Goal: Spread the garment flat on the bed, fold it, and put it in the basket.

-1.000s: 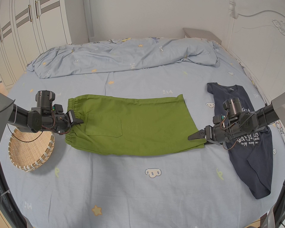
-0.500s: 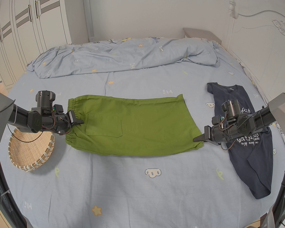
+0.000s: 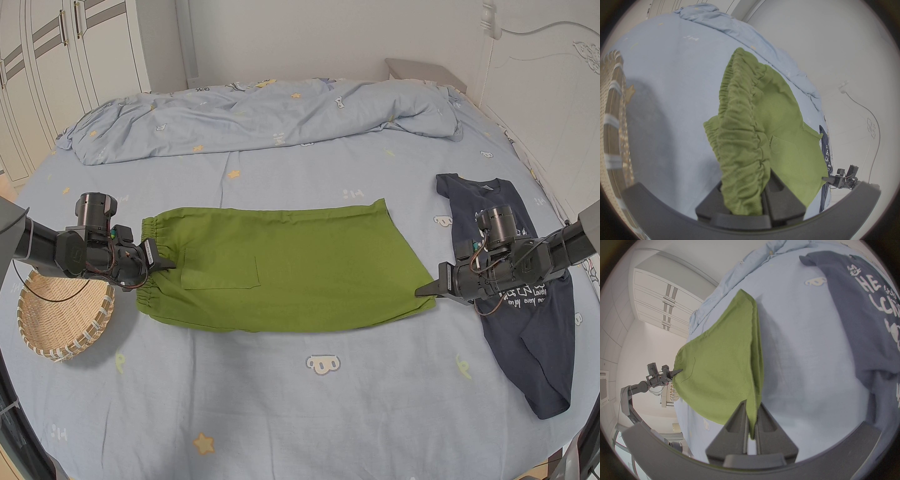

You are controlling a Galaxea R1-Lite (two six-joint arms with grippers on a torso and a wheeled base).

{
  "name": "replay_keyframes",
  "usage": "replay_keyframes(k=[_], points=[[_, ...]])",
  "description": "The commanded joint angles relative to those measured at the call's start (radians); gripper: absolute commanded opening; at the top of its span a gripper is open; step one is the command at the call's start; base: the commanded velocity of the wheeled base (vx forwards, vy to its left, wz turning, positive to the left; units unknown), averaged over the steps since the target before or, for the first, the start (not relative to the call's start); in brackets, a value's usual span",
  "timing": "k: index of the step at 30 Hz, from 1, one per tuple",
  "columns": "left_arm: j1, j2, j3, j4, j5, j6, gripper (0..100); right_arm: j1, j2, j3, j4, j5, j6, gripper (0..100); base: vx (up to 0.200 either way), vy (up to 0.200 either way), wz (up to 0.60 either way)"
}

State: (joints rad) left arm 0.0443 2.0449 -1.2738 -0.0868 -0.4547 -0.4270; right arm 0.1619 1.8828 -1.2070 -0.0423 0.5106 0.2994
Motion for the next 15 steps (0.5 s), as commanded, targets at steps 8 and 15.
replay_keyframes(k=[8, 15], points=[[0.005, -0.201, 0.243, 0.144, 0.002, 0.088, 0, 0.011, -0.375, 0.357, 0.013, -0.035, 0.03, 0, 0.0, 0.0, 0.0], [0.011, -0.31, 0.473, 0.11, 0.005, 0.142, 0, 0.039, -0.53, 0.575, 0.015, -0.037, 0.032, 0, 0.0, 0.0, 0.0]])
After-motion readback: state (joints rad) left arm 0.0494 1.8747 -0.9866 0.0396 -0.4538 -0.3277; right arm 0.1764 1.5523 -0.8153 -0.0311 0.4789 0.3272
